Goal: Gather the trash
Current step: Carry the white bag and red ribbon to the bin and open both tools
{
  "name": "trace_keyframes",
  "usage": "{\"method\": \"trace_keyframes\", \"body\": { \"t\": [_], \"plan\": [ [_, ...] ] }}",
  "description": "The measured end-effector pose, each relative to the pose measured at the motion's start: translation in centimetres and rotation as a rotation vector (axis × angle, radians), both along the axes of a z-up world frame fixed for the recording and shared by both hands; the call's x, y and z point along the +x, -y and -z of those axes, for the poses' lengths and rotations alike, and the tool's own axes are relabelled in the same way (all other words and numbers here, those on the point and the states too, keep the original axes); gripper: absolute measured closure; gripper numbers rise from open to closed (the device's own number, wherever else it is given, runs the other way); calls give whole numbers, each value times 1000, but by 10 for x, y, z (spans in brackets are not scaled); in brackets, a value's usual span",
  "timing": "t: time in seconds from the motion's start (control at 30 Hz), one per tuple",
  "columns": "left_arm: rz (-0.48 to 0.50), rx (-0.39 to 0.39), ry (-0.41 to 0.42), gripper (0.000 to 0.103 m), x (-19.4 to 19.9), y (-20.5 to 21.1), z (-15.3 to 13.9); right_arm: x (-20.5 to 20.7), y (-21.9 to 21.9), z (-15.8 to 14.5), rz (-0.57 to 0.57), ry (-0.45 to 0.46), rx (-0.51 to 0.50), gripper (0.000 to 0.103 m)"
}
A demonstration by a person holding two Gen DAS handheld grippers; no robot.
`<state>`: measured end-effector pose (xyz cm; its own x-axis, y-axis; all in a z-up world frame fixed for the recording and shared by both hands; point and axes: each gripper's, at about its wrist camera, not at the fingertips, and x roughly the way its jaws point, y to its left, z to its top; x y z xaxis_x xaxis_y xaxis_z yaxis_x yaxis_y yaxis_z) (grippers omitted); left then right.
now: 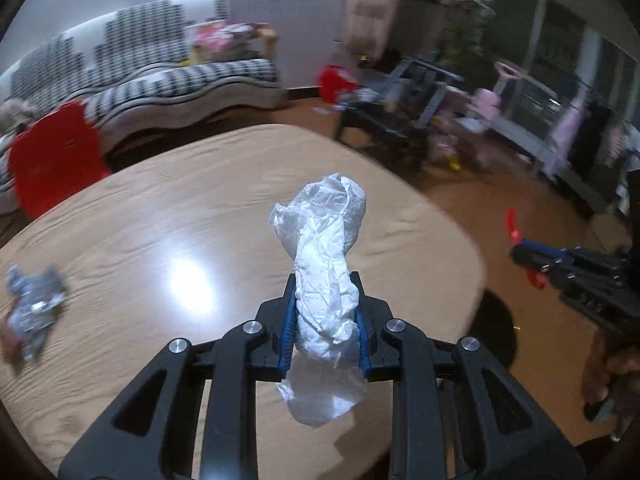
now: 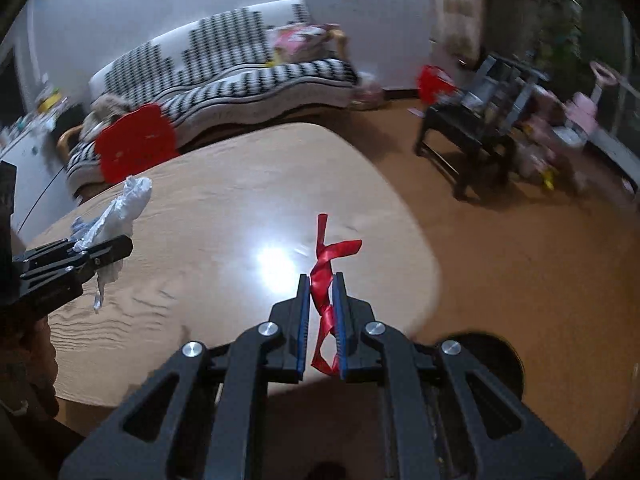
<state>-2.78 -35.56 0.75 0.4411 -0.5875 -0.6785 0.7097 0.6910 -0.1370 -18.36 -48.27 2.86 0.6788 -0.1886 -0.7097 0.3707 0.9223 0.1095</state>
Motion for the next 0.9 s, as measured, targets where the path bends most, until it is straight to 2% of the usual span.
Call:
{"method": "trace_keyframes", "body": {
  "t": [0.17, 0.33, 0.47, 0.63, 0.9],
  "plan": [
    [140, -25, -37, 79, -42, 74, 13, -59, 57, 25, 138, -23, 43, 91],
    [272, 12, -62, 79, -88, 140, 42, -114, 109, 52, 259, -52, 107, 91],
    [339, 46, -79, 79, -112, 175, 64, -146, 136, 63, 320, -54, 151, 91],
    [376, 78, -106, 79, -125, 207, 88, -161, 151, 69, 351, -59, 169, 91],
    [387, 92, -132, 79, -127, 225, 103, -160, 159, 74, 363, -73, 178, 91]
  ]
}}
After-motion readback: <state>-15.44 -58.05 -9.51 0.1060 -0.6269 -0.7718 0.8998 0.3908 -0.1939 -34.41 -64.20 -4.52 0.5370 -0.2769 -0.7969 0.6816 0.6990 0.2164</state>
